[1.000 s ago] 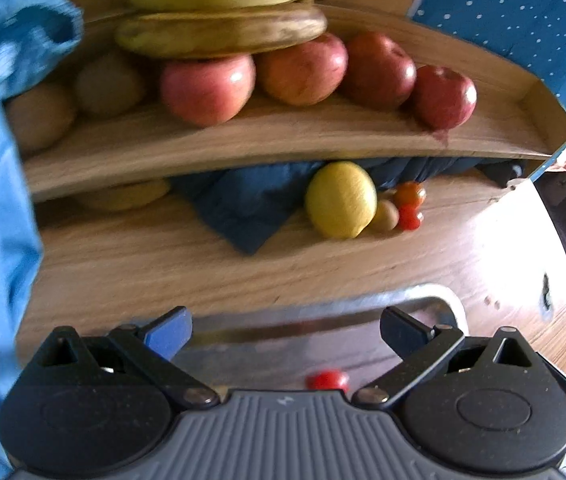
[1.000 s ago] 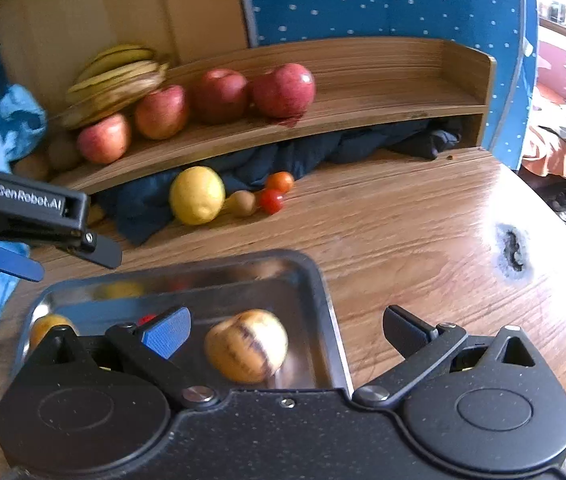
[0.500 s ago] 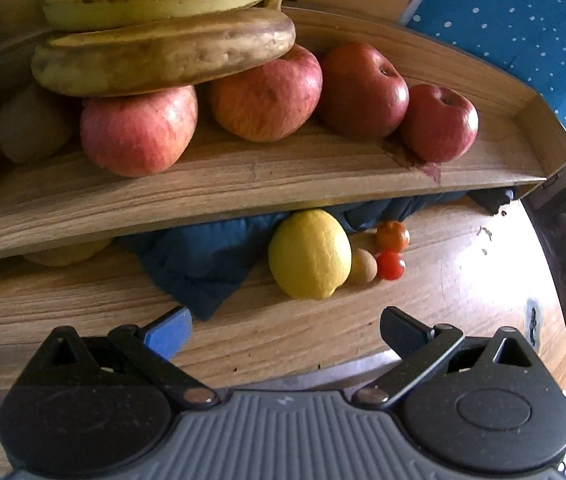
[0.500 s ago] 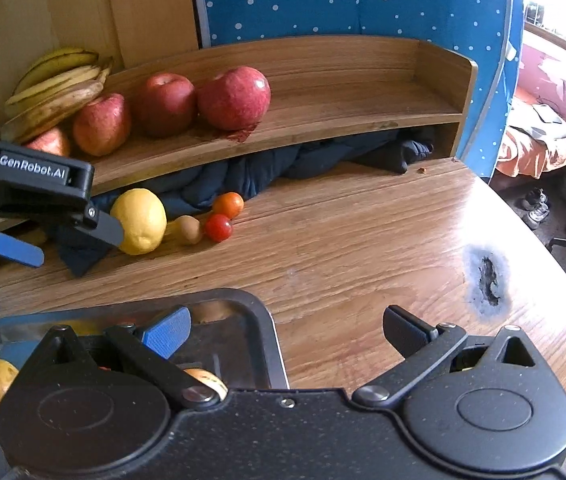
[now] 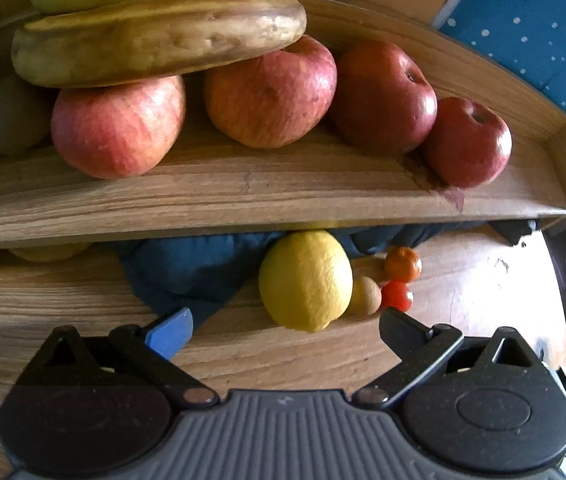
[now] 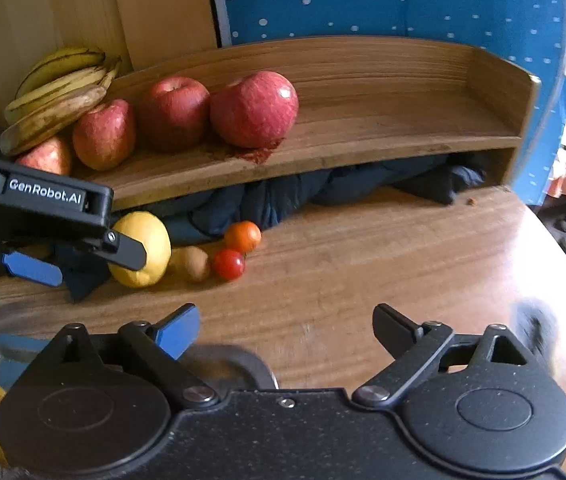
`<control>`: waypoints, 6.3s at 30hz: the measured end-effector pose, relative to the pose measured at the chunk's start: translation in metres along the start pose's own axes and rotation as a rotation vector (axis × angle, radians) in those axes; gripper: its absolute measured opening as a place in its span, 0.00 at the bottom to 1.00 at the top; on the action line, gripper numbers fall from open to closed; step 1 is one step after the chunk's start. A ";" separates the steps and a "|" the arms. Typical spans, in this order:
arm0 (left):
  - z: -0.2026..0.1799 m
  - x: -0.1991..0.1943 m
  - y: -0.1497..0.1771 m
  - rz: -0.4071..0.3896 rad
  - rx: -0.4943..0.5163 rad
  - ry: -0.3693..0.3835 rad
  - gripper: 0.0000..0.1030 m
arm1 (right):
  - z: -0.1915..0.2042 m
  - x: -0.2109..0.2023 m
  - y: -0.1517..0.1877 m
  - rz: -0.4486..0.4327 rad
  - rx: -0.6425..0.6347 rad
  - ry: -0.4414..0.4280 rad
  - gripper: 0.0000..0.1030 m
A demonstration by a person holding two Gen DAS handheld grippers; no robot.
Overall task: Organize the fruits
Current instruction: 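Close the left gripper on a yellow lemon while the right gripper grasps a cherry tomato, then carry the lemon and cherry tomato in both grippers over the steel tray, then open both grippers to drop the lemon and tomato onto the tray, then lift both open grippers away from the tray toward the remaining fruits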
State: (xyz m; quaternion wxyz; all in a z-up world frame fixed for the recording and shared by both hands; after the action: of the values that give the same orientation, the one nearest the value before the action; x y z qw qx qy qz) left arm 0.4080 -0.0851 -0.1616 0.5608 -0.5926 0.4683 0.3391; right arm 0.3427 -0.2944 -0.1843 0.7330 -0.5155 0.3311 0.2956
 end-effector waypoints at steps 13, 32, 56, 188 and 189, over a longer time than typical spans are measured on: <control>-0.010 0.009 -0.007 -0.045 -0.088 -0.012 0.75 | 0.005 0.046 -0.018 0.079 -0.070 -0.144 0.64; -0.009 0.022 -0.011 -0.039 -0.125 -0.038 0.58 | 0.026 0.064 -0.020 0.119 -0.136 -0.248 0.47; -0.008 0.028 0.001 -0.028 -0.159 -0.013 0.57 | 0.035 0.062 -0.013 0.150 -0.136 -0.292 0.23; 0.057 -0.081 0.175 0.274 0.225 0.004 0.99 | 0.047 -0.114 0.125 0.260 -0.062 -0.008 0.99; 0.055 -0.081 0.173 0.273 0.226 0.002 0.99 | 0.045 -0.114 0.124 0.262 -0.061 -0.006 0.99</control>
State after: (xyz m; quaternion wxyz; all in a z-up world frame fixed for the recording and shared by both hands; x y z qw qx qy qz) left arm 0.2261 -0.0052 -0.1541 0.5720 -0.4569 0.5802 0.3568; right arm 0.1854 -0.2256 -0.1529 0.6731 -0.4892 0.3842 0.4001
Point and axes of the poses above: each gripper's, at about its wrist camera, not at the fingertips, and x roughly the way its jaws point, z to its left, y to its underside, the point moved 9 cm from there along x, roughly the way its jaws point, and after that the axes turned 12 degrees about x, right-handed, at the moved point
